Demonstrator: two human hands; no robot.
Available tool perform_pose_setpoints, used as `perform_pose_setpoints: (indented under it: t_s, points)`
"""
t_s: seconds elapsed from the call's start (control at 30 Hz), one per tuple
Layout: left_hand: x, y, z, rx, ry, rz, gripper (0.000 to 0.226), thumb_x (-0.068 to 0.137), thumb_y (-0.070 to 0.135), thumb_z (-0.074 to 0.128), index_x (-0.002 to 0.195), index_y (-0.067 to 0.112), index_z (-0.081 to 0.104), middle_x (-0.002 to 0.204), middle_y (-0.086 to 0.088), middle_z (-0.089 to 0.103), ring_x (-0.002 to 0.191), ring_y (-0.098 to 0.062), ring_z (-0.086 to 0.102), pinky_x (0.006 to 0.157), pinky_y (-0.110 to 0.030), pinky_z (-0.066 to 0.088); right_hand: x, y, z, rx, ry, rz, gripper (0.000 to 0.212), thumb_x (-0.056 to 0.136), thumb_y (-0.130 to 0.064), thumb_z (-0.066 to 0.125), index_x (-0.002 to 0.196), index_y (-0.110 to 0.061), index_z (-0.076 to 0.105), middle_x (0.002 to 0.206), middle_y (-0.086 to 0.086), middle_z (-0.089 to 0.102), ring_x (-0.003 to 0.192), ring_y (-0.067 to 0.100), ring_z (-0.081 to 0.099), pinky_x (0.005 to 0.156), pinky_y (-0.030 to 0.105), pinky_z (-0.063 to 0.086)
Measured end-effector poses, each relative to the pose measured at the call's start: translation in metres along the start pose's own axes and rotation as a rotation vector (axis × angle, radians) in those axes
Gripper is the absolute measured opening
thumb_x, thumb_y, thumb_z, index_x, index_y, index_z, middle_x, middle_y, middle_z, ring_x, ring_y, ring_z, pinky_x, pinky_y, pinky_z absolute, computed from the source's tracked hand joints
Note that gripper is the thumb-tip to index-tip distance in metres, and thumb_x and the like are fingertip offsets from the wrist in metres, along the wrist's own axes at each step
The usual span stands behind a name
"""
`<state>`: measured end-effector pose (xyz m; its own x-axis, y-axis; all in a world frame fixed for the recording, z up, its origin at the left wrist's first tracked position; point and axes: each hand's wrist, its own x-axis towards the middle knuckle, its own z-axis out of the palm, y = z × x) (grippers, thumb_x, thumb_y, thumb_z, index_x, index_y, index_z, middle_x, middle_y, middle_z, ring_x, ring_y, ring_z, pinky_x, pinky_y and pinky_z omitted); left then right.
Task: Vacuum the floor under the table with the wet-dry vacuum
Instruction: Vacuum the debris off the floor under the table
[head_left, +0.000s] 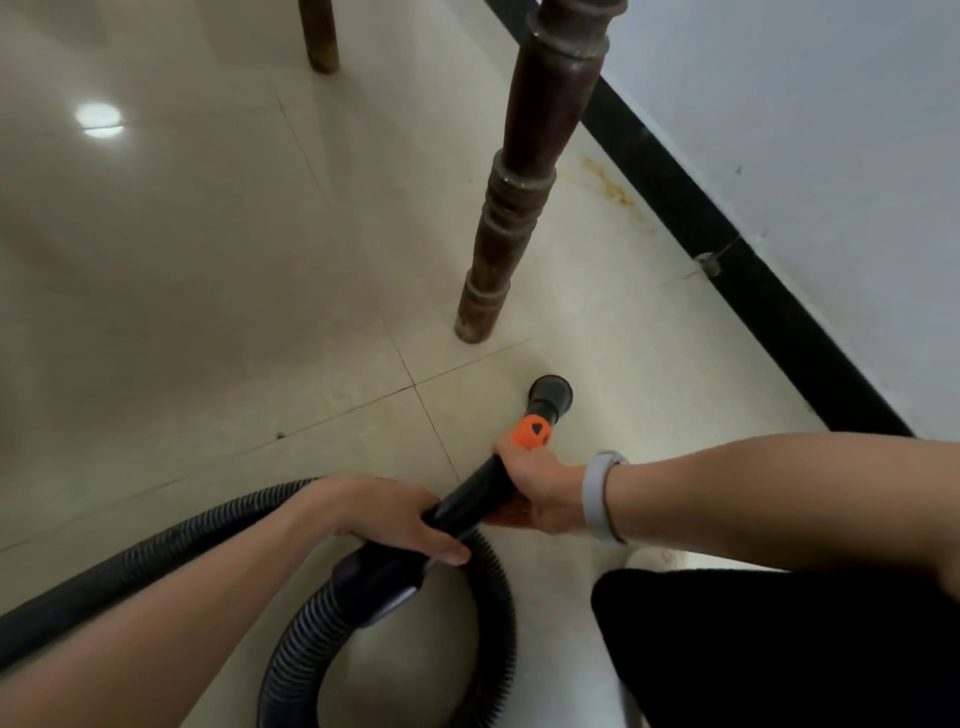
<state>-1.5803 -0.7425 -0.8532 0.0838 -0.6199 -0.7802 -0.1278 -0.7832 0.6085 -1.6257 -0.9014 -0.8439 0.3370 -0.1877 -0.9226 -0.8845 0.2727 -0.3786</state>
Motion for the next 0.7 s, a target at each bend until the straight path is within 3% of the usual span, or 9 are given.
perform_pose_setpoints:
  t_s: [0.13,0.33,0.5,0.6,0.7]
  points:
    - [0.004,0.012,-0.014,0.059,0.107,0.002,0.04,0.089,0.049,0.055,0.106,0.014,0.061,0.091,0.002,0.062,0.085,-0.014,0.059,0.068,-0.014,0.044,0.005,-0.018,-0.004,-0.012,0.003,-0.075,0.019,0.096,-0.026,0.048,0.087,-0.01,0.042,0.082,0.011,0.056,0.067,0.023,0.06,0.055,0.033,0.054]
    - [0.029,0.045,-0.007,0.065,0.131,0.006,0.041,0.086,0.056,0.055,0.089,0.015,0.061,0.083,0.002,0.064,0.085,-0.019,0.064,0.083,-0.029,0.048,0.007,-0.031,-0.049,-0.156,0.005,-0.103,0.02,0.095,-0.028,0.048,0.095,-0.008,0.045,0.081,0.01,0.056,0.065,0.021,0.06,0.049,0.025,0.055]
    - [0.043,0.074,-0.004,0.06,0.192,-0.034,0.044,0.089,0.057,0.048,0.094,0.015,0.058,0.088,-0.001,0.063,0.083,-0.019,0.062,0.08,-0.028,0.047,0.022,-0.043,-0.072,-0.158,-0.031,-0.159,0.021,0.097,-0.029,0.048,0.093,-0.009,0.045,0.087,0.011,0.058,0.074,0.023,0.062,0.071,0.035,0.056]
    - [0.049,0.092,-0.008,0.06,0.27,-0.072,0.042,0.092,0.053,0.046,0.094,0.012,0.056,0.09,-0.003,0.059,0.082,-0.018,0.056,0.074,-0.024,0.04,0.029,-0.059,-0.078,-0.159,-0.03,-0.179,0.02,0.097,-0.028,0.046,0.091,-0.009,0.044,0.087,0.012,0.057,0.081,0.026,0.062,0.077,0.038,0.054]
    - [0.055,0.105,-0.009,0.033,0.297,-0.118,0.046,0.092,0.051,0.047,0.103,0.008,0.06,0.093,-0.005,0.059,0.084,-0.02,0.056,0.076,-0.025,0.041,0.036,-0.071,-0.085,-0.212,-0.048,-0.157,0.02,0.097,-0.029,0.046,0.095,-0.009,0.044,0.088,0.012,0.058,0.088,0.028,0.062,0.08,0.039,0.055]
